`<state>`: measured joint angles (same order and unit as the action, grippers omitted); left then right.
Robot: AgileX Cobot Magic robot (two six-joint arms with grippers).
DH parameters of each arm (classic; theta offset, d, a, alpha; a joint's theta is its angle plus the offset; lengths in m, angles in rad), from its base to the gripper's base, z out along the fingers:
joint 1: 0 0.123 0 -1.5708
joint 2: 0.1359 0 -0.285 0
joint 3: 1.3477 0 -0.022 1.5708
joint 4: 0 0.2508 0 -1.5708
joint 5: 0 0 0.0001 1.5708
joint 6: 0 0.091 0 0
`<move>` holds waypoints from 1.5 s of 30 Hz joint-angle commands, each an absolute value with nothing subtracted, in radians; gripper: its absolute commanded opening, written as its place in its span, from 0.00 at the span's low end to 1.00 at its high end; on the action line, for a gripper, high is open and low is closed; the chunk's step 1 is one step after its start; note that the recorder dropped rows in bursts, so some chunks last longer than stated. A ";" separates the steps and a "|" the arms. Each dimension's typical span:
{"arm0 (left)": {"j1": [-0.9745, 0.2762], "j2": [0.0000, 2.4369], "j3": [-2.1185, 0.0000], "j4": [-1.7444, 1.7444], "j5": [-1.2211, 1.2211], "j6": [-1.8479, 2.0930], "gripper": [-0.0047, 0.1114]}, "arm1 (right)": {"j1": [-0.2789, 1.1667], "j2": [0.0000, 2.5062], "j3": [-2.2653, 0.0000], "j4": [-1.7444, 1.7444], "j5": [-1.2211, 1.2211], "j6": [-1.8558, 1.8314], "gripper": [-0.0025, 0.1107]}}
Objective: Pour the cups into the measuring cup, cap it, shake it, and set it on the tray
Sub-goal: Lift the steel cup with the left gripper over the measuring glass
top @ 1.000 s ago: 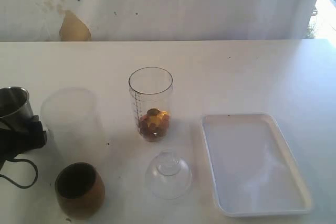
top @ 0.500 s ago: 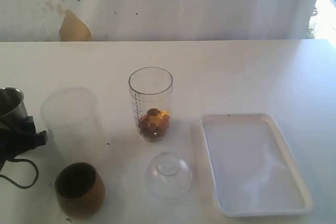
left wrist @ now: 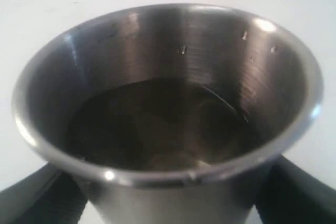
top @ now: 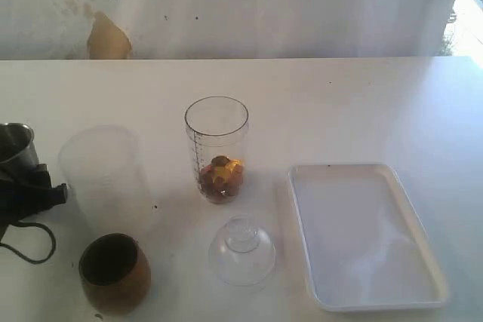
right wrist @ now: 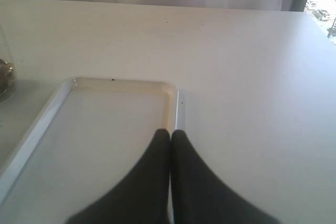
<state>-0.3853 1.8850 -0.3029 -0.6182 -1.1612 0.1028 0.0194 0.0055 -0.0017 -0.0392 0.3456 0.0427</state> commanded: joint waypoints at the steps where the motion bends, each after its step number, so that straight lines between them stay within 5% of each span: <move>1: -0.381 1.814 -0.370 -0.582 -1.212 0.137 0.04 | 0.020 0.000 0.000 -0.044 0.343 0.041 0.02; 18: -0.381 1.709 -0.698 -0.582 -0.941 0.368 0.04 | 0.020 0.000 0.000 -0.044 0.343 0.041 0.02; 27: -0.381 1.694 -0.987 -0.362 -0.593 0.297 0.04 | 0.020 0.000 0.000 -0.044 0.343 0.041 0.02; 45: -0.381 1.700 -1.015 0.545 -0.639 -0.263 0.04 | 0.020 0.000 0.000 -0.044 0.343 0.041 0.02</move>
<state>-0.3801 1.7179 -0.9959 0.4881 -0.5473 -0.2294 0.0194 0.0055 -0.0017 -0.0392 0.3456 0.0427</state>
